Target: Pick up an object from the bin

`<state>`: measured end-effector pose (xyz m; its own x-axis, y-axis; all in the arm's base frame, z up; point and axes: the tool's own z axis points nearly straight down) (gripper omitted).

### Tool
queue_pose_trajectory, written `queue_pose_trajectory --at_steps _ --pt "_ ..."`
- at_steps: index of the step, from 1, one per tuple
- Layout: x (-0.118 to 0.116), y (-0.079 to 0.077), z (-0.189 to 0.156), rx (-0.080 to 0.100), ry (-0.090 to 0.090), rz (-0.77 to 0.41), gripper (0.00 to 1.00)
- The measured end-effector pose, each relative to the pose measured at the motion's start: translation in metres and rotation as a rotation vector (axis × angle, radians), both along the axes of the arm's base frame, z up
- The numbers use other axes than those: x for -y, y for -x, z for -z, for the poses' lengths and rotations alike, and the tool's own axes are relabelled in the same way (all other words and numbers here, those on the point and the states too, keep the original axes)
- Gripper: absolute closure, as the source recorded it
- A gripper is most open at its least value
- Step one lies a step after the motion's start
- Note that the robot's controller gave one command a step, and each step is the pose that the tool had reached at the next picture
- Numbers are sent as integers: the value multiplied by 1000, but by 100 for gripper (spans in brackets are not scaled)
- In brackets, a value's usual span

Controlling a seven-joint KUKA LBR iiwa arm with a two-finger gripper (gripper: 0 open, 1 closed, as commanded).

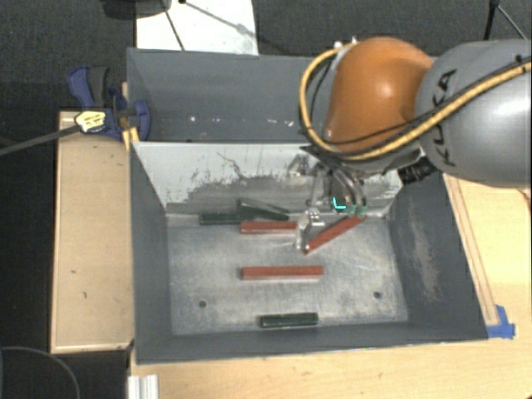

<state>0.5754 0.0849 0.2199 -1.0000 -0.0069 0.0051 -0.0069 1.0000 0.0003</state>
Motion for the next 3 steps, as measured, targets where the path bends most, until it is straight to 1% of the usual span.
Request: queue_pose_trajectory --at_steps 1,2,3 --pt "0 -1 -5 8 -1 2 0" --pt "0 -1 -4 8 -1 2 0" --pt "11 22 28 -1 1 164 0"
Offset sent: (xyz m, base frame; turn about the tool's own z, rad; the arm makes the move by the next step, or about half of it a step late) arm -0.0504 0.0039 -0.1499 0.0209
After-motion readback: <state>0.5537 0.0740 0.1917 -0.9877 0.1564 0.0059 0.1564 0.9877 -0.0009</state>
